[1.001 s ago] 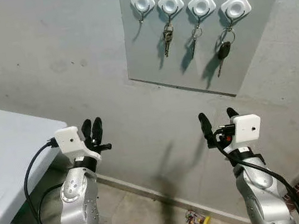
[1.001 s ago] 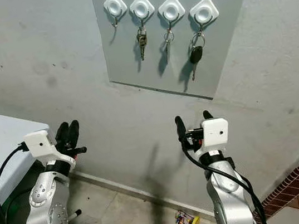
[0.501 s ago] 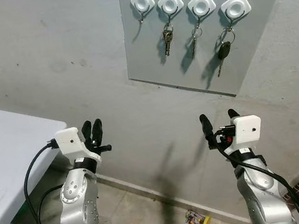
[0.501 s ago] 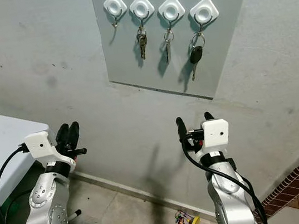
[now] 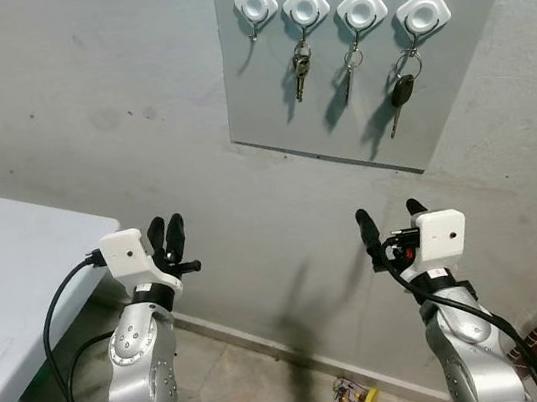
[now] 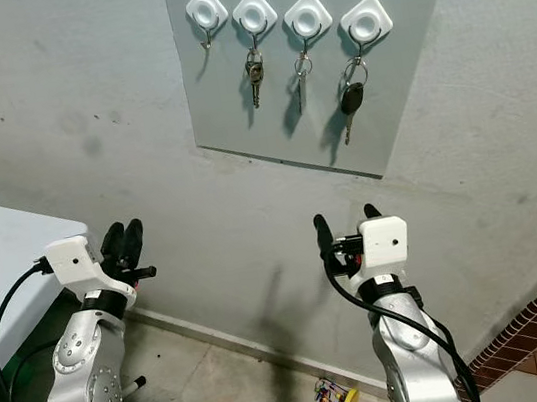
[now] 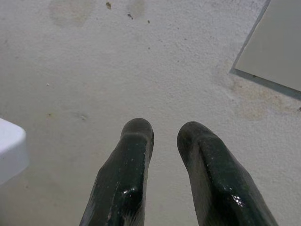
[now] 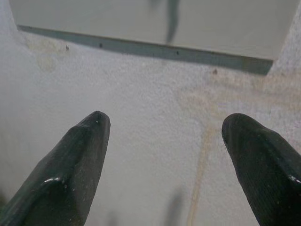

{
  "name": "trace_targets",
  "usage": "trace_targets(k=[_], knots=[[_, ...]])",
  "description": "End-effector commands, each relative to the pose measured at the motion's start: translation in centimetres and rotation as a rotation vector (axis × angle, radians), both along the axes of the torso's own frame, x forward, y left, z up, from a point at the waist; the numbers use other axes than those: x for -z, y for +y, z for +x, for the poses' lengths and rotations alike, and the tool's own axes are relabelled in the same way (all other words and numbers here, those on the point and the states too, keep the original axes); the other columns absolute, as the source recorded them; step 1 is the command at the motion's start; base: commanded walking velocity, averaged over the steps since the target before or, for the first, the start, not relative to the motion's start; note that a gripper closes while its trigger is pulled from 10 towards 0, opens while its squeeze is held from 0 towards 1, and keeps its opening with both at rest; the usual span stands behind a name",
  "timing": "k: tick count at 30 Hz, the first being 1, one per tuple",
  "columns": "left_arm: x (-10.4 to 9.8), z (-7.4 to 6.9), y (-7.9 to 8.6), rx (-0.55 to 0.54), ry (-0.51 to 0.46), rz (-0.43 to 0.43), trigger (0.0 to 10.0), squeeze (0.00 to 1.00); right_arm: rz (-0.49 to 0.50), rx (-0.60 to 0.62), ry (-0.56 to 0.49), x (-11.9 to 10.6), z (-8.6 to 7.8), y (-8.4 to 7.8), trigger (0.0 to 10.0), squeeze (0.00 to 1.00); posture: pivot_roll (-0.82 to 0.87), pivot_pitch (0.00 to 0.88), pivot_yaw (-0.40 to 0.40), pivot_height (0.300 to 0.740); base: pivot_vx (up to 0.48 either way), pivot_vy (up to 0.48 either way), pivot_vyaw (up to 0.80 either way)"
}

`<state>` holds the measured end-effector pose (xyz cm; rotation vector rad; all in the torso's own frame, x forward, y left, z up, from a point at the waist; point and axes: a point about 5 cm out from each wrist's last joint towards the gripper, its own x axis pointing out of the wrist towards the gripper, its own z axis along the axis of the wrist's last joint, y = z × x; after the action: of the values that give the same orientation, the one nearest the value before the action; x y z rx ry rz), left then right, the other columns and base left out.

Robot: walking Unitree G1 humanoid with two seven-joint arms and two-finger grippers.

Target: Hang keys on a hook

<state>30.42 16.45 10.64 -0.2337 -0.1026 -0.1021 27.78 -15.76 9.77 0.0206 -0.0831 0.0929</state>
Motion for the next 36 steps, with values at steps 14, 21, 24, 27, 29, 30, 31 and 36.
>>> trace_targets(k=[14, 21, 24, 27, 29, 30, 31, 36], knots=[[-0.22, -0.28, 0.08, -0.007, 0.001, 0.024, 10.0, 0.00, -0.025, -0.024, -0.002, -0.39, 0.04, 0.14, 10.0, 0.00, -0.07, 0.014, -0.041, 0.740, 0.000, 0.000, 0.77], [-0.21, -0.17, 0.01, -0.009, 0.009, 0.049, 10.0, 0.00, -0.025, -0.038, -0.007, -0.48, 0.16, 0.21, 10.0, 0.00, -0.07, 0.015, -0.040, 0.740, 0.000, 0.000, 0.79], [-0.22, -0.09, -0.07, -0.006, 0.011, 0.054, 10.0, 0.00, -0.032, -0.044, -0.010, -0.55, 0.22, 0.31, 10.0, 0.00, -0.07, 0.015, -0.041, 0.740, 0.000, 0.000, 0.78], [-0.20, 0.02, -0.16, 0.004, 0.019, 0.047, 10.0, 0.00, -0.036, -0.052, -0.012, -0.60, 0.26, 0.44, 10.0, 0.00, -0.07, 0.016, -0.041, 0.740, 0.000, 0.000, 0.78], [-0.22, 0.03, -0.17, 0.004, 0.017, 0.042, 10.0, 0.00, -0.036, -0.051, -0.012, -0.58, 0.26, 0.43, 10.0, 0.00, -0.07, 0.017, -0.041, 0.740, 0.000, 0.000, 0.78], [-0.21, 0.04, -0.21, 0.004, 0.021, 0.042, 10.0, 0.00, -0.036, -0.053, -0.010, -0.53, 0.22, 0.42, 10.0, 0.00, -0.07, 0.017, -0.041, 0.740, 0.000, 0.000, 0.78], [-0.24, 0.04, -0.25, 0.005, 0.019, 0.036, 10.0, 0.00, -0.036, -0.053, -0.010, -0.51, 0.22, 0.41, 10.0, 0.00, -0.07, 0.016, -0.041, 0.740, 0.000, 0.465, 0.77], [-0.26, 0.06, -0.16, -0.014, 0.020, 0.049, 10.0, 0.00, -0.049, -0.054, -0.007, -0.50, 0.29, 0.38, 10.0, 0.00, -0.07, 0.015, -0.039, 0.740, 0.000, 0.352, 0.78]])
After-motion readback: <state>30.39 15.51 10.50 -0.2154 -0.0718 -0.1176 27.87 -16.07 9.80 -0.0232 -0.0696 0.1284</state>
